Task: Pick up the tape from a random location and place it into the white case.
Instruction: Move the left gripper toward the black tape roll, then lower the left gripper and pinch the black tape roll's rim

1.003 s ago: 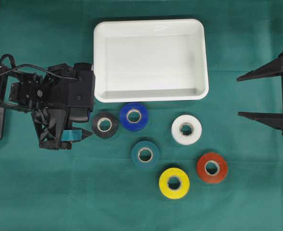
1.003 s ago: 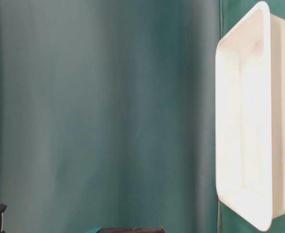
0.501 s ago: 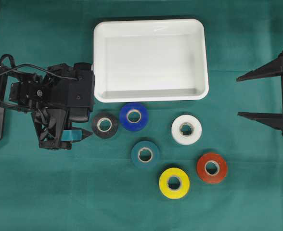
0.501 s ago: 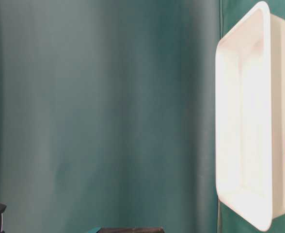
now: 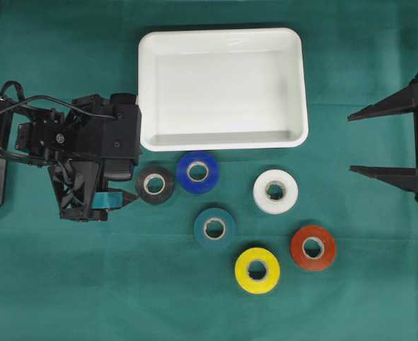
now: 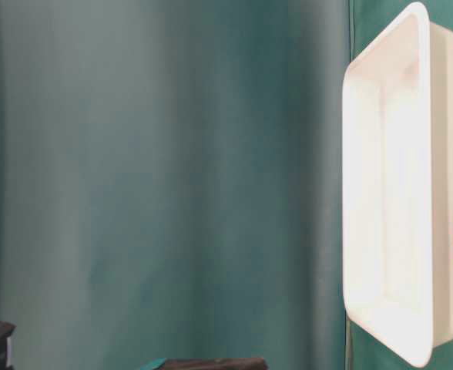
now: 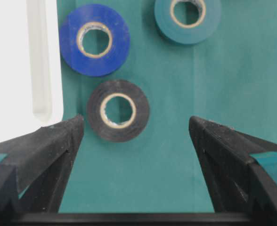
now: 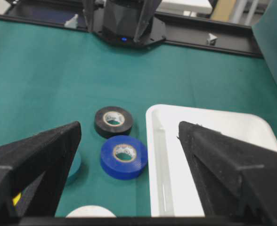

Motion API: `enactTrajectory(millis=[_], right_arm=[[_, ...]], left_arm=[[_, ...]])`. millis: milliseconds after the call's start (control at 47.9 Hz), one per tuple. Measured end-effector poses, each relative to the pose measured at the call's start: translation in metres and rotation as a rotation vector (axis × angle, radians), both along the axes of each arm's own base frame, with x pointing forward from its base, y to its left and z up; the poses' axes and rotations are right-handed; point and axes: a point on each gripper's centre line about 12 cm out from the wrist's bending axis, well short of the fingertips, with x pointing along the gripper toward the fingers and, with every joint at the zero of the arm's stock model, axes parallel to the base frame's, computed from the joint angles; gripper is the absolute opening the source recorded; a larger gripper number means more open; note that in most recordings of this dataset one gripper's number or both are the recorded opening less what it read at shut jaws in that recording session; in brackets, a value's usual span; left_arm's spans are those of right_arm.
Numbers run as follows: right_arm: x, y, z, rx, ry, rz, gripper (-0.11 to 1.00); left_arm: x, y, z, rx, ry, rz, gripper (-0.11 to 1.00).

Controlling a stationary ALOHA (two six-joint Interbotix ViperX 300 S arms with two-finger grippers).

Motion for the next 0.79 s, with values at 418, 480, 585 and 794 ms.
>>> enactTrajectory(millis=[418,480,585,794], right_arm=[[0.001,0.0,-0.001,0.0,0.006,0.0,0.92],[0.001,0.0,-0.003,-0.001,0.011,0.0,0.92],[0.002,0.0,-0.003,0.0,0.012,0.0,0.92],[0.003,0.0,-0.004,0.0,0.017,0.0,0.92]], left_arm=[[0.008,0.0,-0.054,0.003,0.077,0.001,0.99],[0.01,-0.001,-0.062,0.001,0.084,0.003,0.99],[0.013,-0.001,-0.076,0.001,0.091,0.005,0.99],[0.017,-0.001,-0.098,0.002,0.118,0.005,0.99]])
